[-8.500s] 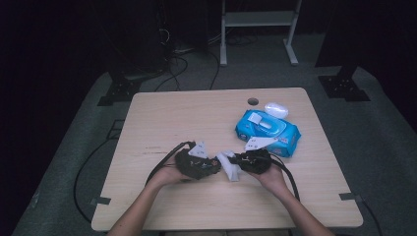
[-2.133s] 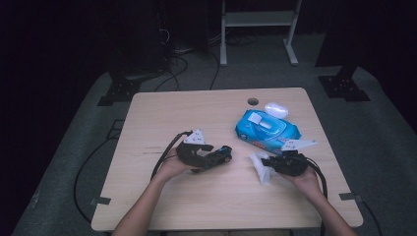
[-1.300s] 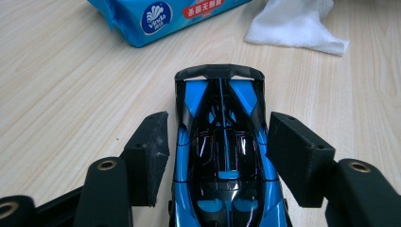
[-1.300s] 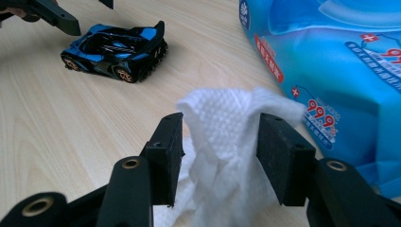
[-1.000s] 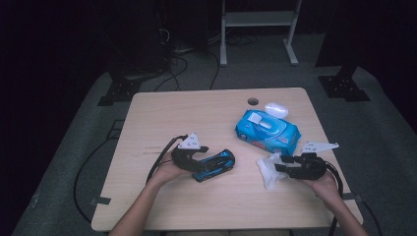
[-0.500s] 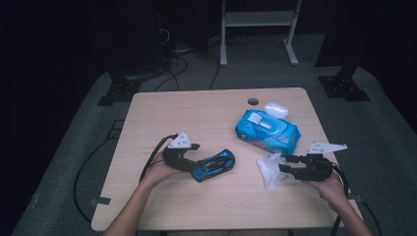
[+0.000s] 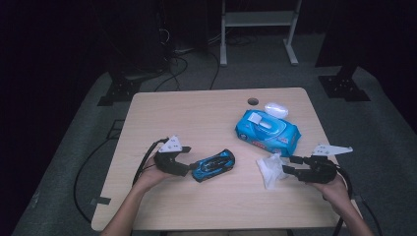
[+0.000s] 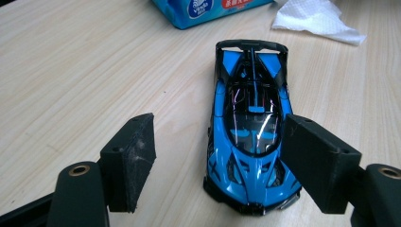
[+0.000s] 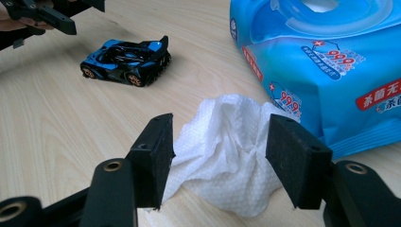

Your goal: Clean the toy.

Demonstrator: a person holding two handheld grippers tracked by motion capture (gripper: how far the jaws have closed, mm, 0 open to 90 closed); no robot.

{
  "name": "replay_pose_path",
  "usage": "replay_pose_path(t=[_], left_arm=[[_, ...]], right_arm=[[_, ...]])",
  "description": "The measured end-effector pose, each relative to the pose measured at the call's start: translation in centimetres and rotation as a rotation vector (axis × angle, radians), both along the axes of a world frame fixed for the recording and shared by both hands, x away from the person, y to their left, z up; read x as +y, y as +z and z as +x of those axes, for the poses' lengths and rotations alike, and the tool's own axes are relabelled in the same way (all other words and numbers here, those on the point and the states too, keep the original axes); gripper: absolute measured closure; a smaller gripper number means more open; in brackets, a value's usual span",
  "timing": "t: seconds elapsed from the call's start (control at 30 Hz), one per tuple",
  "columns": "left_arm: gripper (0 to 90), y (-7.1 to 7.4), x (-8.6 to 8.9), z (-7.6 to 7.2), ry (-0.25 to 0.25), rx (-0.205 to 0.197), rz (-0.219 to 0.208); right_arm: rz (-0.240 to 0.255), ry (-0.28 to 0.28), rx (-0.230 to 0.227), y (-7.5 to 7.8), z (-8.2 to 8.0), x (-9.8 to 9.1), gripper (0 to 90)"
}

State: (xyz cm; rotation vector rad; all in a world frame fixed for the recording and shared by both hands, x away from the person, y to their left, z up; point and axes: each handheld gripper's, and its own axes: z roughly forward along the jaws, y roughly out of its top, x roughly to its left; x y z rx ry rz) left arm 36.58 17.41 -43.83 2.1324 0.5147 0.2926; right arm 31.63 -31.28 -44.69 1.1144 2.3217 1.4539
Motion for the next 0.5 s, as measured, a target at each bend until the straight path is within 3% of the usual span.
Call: replay_pose_path(t=[0.5], left_arm=[[22.0,-0.4,2.9,-1.2,0.062,0.002,0.004]], right_arm=[[-0.004,0.003,0.008,-0.3,-0.1,0.1,39.5]])
